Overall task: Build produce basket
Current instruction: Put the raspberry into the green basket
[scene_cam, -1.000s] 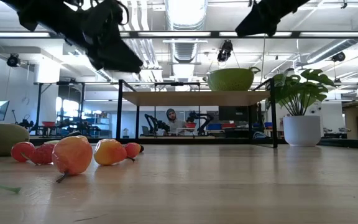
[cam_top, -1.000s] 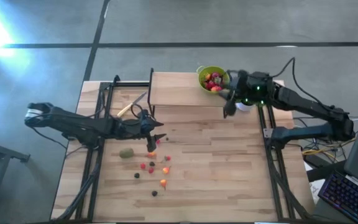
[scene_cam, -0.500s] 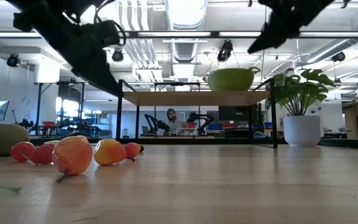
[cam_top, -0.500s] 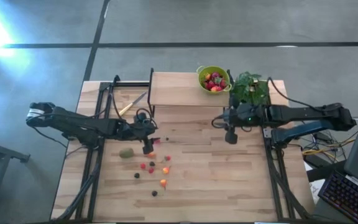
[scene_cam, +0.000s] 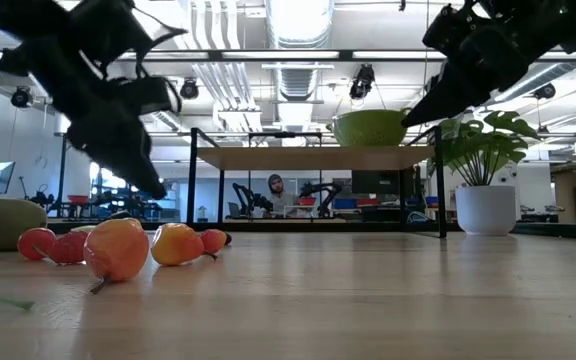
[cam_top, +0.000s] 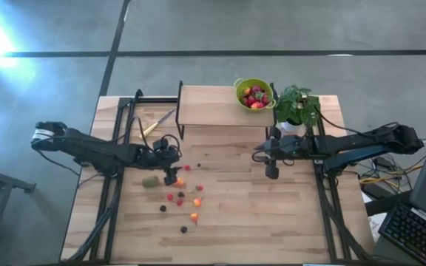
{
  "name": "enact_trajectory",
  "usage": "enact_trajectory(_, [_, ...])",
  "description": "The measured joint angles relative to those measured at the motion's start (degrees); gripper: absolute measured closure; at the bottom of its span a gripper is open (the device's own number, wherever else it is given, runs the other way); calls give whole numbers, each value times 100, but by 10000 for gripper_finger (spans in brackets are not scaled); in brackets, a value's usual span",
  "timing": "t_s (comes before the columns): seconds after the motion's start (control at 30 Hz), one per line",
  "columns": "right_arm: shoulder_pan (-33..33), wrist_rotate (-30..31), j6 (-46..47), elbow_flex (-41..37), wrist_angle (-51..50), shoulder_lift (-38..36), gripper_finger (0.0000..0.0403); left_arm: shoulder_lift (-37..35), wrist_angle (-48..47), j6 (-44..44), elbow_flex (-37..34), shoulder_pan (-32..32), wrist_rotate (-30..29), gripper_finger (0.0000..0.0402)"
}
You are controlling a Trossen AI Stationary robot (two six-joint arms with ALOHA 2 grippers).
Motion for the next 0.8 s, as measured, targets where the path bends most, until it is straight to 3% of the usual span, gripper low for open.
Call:
enact_trajectory(0.4, [-1,0,-62,96,46,0,232,80,1320,-37,-923,10,-17,163])
enact_trajectory(0.8, [-2,0,-33,99,37,0,258,1384,2047,45,-713,10,60,163])
